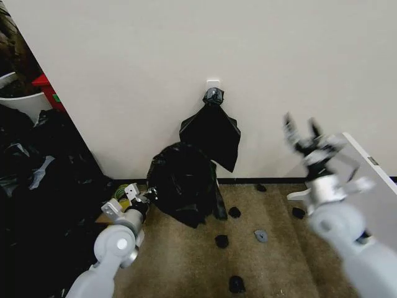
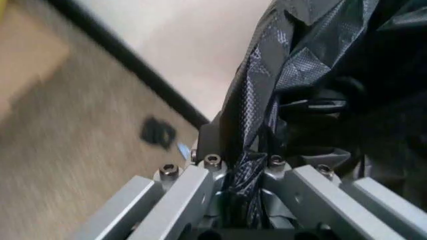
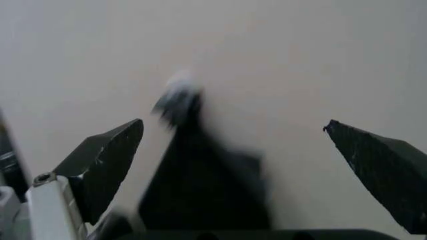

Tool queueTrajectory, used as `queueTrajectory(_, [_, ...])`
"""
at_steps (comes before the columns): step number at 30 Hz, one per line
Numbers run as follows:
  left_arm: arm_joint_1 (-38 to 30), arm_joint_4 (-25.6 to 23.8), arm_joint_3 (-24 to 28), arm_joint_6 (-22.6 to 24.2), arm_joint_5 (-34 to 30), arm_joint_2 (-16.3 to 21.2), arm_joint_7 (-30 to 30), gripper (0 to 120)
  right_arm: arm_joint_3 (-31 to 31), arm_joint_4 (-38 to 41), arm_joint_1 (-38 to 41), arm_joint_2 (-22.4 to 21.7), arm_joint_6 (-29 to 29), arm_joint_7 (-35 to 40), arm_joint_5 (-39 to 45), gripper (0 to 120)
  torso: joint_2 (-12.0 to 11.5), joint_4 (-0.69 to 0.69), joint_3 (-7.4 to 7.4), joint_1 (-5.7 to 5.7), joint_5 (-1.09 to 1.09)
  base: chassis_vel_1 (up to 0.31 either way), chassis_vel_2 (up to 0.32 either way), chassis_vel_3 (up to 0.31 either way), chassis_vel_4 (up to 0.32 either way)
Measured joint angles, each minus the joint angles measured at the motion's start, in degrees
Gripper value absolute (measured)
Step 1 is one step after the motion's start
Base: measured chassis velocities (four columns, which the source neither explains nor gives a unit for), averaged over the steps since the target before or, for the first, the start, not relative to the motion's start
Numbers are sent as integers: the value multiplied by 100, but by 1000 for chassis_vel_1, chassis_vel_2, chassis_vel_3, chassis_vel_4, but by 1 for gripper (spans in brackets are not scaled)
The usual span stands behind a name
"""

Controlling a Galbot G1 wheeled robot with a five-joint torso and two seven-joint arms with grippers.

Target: Place the garbage bag over the trash bin.

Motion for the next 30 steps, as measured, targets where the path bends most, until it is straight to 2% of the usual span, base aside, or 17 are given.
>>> queueTrajectory(2, [-42, -26, -243, 331, -578, -90, -249, 1, -246, 8, 36, 175, -105, 9, 36, 100, 0, 0, 0, 0, -2, 0, 0, 0, 0])
queueTrajectory(3, [-42, -26, -243, 331, -578, -90, -249, 1, -246, 8, 36, 175, -105, 9, 36, 100, 0, 0, 0, 0, -2, 0, 0, 0, 0])
queueTrajectory(7, [-85, -28, -485, 631, -1228, -197, -472, 1, -676, 20, 49, 303, -226, -154, 285, 100, 0, 0, 0, 0, -2, 0, 0, 0, 0])
queueTrajectory(10, [-107, -16, -511, 666, -1302, -225, -492, 1, -814, -31, 19, 306, -202, -438, 381, 100, 0, -1, 0, 0, 0, 0, 0, 0, 0])
queueTrajectory(16, [-118, -2, -503, 659, -1241, -231, -470, 1, -962, -217, -64, 301, 84, -1798, 696, 100, 0, -1, 0, 0, 0, 0, 0, 0, 0])
queueTrajectory(20, [-96, -13, -503, 636, -1172, -199, -431, 1, -1057, -266, -45, 294, 73, -1931, 652, 100, 0, -1, 0, 0, 0, 0, 0, 0, 0])
queueTrajectory(24, [-69, -38, -512, 619, -1142, -177, -406, 1, -1121, -370, -27, 318, -38, -1687, 343, 91, 0, -1, 0, 0, 0, 0, 0, 0, 0])
queueTrajectory(27, [-56, -79, -517, 612, -1134, -155, -393, 1, -1122, -500, -34, 343, -79, -1586, 10, 78, 0, -1, 0, 0, 0, 0, 0, 0, 0])
queueTrajectory(28, [-56, -79, -517, 612, -1134, -155, -393, 1, -1122, -500, -34, 343, -79, -1586, 10, 78, 0, -1, 0, 0, 0, 0, 0, 0, 0])
queueTrajectory(30, [-59, -104, -535, 605, -1131, -141, -384, 1, -1118, -586, -41, 346, -81, -1594, -66, 70, 0, -1, 0, 0, 1, 0, 0, 0, 0])
